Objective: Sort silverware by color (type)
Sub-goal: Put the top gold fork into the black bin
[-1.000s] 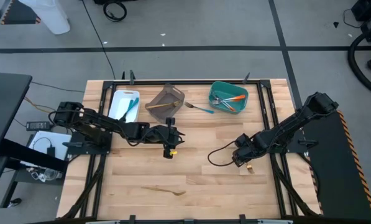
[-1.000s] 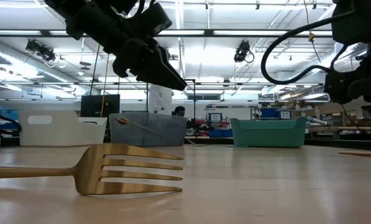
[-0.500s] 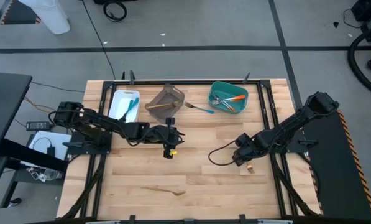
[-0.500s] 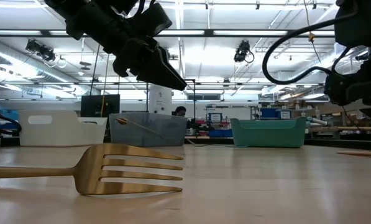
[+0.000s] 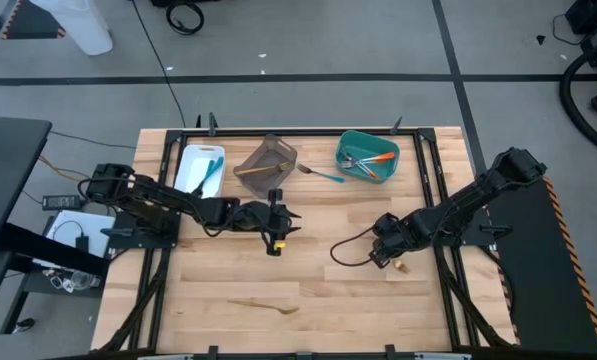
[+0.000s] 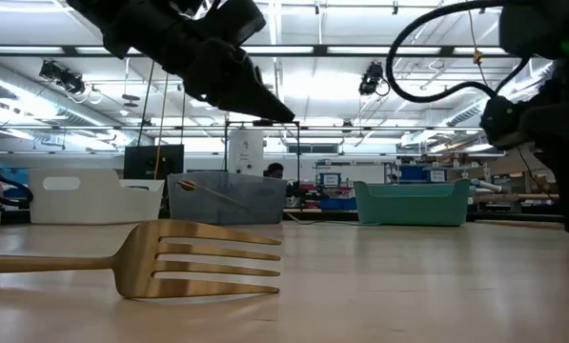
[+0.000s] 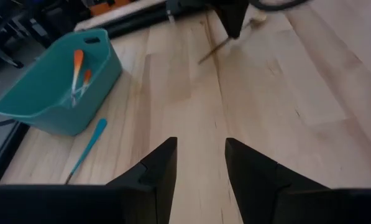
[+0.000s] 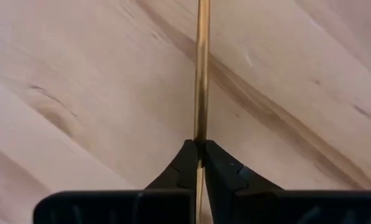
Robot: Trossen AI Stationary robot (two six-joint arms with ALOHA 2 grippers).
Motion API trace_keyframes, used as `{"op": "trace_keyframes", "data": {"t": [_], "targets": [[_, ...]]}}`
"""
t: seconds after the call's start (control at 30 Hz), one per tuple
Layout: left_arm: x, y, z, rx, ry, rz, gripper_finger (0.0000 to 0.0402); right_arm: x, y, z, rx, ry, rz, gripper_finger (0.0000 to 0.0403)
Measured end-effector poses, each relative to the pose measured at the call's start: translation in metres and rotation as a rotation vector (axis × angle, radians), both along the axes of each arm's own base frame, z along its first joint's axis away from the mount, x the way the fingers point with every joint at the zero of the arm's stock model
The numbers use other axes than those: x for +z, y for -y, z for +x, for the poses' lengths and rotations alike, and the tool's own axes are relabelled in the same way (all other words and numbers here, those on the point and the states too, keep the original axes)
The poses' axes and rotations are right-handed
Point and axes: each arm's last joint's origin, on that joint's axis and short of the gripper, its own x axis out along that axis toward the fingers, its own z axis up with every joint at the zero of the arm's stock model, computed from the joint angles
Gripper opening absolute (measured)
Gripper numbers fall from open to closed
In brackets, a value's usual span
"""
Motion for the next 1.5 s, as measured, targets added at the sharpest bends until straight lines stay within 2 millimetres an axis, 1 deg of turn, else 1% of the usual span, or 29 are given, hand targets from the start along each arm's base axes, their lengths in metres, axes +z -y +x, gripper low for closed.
{"op": "trace_keyframes", "data": {"t": [0.27,0.43,0.53,0.73,1.0,1.23,1.33,1.43,1.5], "targets": [[0.000,0.006,0.000,-0.033,0.001,0.006,0.0144,0.004,0.007,0.010,0.071,0.047,0.000,0.0020],[-0.003,0.014,-0.003,-0.110,-0.049,0.109,0.0144,0.006,0.012,0.023,0.121,0.148,0.017,0.0021],[-0.005,0.020,-0.003,-0.144,-0.061,0.141,0.0144,0.009,0.016,0.031,0.147,0.214,0.034,0.0021],[-0.006,0.029,-0.005,-0.181,-0.061,0.157,0.0144,0.012,0.025,0.043,0.183,0.311,0.078,0.0022],[-0.002,0.029,-0.001,-0.175,-0.002,0.154,0.0144,0.020,0.041,0.059,0.228,0.462,0.117,0.0022],[0.002,0.030,0.000,-0.229,0.027,0.268,0.0144,0.024,0.054,0.065,0.173,0.525,0.137,0.0023],[-0.002,0.030,0.004,-0.230,0.032,0.286,0.0144,0.025,0.059,0.067,0.151,0.547,0.146,0.0023],[-0.003,0.033,0.012,-0.218,0.045,0.301,0.0144,0.026,0.063,0.069,0.148,0.568,0.159,0.0023],[-0.005,0.035,0.018,-0.194,0.029,0.344,0.0144,0.027,0.064,0.070,0.148,0.581,0.169,0.0023]]}}
